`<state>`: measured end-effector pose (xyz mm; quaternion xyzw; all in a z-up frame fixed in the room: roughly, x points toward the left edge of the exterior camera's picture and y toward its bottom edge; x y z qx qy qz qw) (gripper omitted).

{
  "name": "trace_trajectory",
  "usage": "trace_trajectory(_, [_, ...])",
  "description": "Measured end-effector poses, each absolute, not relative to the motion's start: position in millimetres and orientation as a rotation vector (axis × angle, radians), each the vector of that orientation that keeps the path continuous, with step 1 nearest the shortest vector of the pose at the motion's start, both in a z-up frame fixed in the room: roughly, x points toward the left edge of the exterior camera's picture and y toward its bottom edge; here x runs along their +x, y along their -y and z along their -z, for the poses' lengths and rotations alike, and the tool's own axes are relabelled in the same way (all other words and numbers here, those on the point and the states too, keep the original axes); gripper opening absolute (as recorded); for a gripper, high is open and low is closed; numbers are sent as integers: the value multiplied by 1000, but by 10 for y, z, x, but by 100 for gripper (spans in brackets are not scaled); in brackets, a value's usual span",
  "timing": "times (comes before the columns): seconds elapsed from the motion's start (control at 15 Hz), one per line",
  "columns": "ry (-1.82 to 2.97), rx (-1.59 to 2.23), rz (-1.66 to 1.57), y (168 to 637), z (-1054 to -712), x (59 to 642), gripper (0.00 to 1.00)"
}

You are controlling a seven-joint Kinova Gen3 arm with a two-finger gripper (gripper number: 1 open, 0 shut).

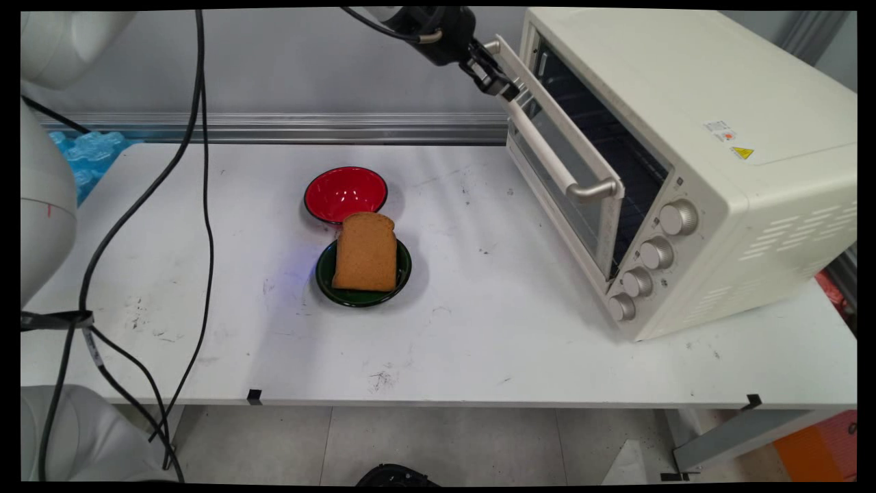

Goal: Open the oven

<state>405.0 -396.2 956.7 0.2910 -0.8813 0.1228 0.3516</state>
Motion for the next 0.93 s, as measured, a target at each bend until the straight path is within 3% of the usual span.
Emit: trace_trajectory(0.93, [2338,768,-284,3749,-9370,4358,0])
